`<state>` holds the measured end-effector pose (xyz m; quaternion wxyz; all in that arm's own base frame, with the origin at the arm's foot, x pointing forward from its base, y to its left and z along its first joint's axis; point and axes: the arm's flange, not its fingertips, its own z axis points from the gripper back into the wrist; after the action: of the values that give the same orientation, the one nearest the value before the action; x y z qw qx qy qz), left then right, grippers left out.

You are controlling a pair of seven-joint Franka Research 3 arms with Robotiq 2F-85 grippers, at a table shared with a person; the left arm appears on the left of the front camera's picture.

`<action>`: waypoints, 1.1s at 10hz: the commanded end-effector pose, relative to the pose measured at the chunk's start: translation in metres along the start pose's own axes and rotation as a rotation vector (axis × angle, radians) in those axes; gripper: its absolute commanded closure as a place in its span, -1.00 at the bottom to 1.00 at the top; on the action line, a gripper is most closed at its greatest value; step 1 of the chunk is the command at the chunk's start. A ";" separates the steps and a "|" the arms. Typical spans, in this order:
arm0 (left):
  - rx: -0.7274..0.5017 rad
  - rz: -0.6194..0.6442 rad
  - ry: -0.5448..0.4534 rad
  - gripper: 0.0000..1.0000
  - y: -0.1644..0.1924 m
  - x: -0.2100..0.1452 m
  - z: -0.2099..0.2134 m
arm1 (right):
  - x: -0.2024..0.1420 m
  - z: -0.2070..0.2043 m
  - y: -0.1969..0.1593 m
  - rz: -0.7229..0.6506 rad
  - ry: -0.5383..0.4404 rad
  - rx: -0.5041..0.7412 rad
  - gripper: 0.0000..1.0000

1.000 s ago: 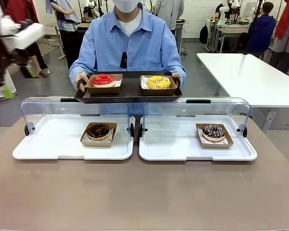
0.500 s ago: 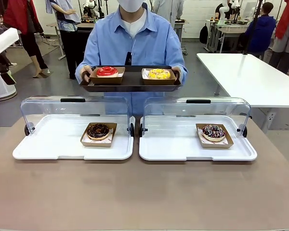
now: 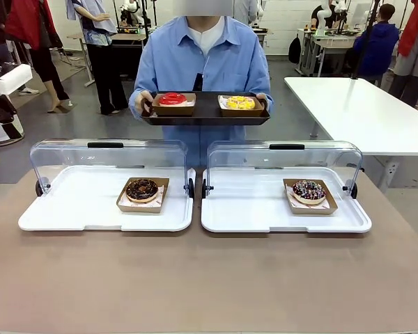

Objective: Provide the desired donut to the person.
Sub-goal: Place the picked Paper togo box onto the Handle tray extended by the person.

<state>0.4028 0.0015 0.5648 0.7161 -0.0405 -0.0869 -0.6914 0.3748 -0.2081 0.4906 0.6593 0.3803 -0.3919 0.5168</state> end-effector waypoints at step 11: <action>-0.239 0.037 -0.609 -1.00 0.053 -0.045 -0.031 | -0.001 -0.001 0.001 0.002 0.012 -0.002 -1.00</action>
<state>0.4354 0.0245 0.5355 0.6858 -0.2121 -0.1615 -0.6772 0.3746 -0.2084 0.4906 0.6596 0.3801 -0.3920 0.5166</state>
